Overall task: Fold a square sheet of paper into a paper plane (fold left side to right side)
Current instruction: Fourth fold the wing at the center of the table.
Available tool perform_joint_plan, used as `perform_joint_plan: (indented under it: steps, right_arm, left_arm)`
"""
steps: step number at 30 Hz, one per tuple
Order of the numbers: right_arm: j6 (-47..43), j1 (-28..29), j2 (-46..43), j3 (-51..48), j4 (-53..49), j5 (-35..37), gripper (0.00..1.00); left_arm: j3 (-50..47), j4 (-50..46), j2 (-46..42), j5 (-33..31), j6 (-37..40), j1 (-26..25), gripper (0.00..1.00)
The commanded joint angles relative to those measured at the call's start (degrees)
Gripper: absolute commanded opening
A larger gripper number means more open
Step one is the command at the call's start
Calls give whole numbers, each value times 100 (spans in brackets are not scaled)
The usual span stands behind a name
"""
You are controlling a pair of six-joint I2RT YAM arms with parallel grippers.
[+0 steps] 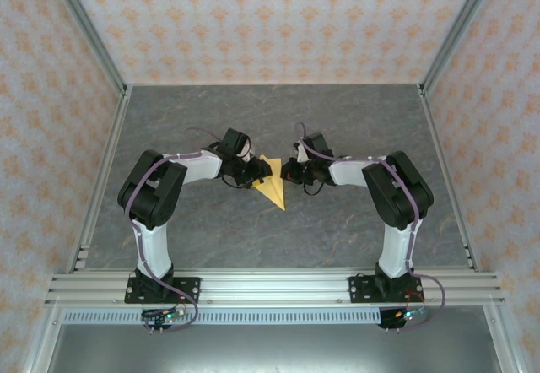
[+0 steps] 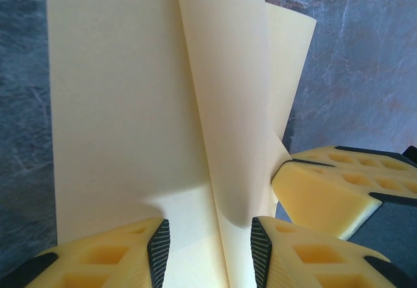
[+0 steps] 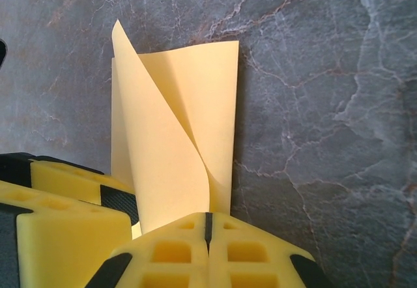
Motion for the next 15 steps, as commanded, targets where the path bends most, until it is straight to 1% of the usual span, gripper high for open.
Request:
perform_joint_plan:
  steps: [1,8,15]
  right_arm:
    - [-186,40,50,125,-192,95,3]
    - [-273,122,170,178,-358,161,3]
    - [-338,157,251,291,-794,479,3]
  left_arm:
    - [6,-240,136,-197,164,-22,41]
    - [-4,-233,136,-188,170,-27,41]
    - [6,-252,-12,-213,231,-24,41]
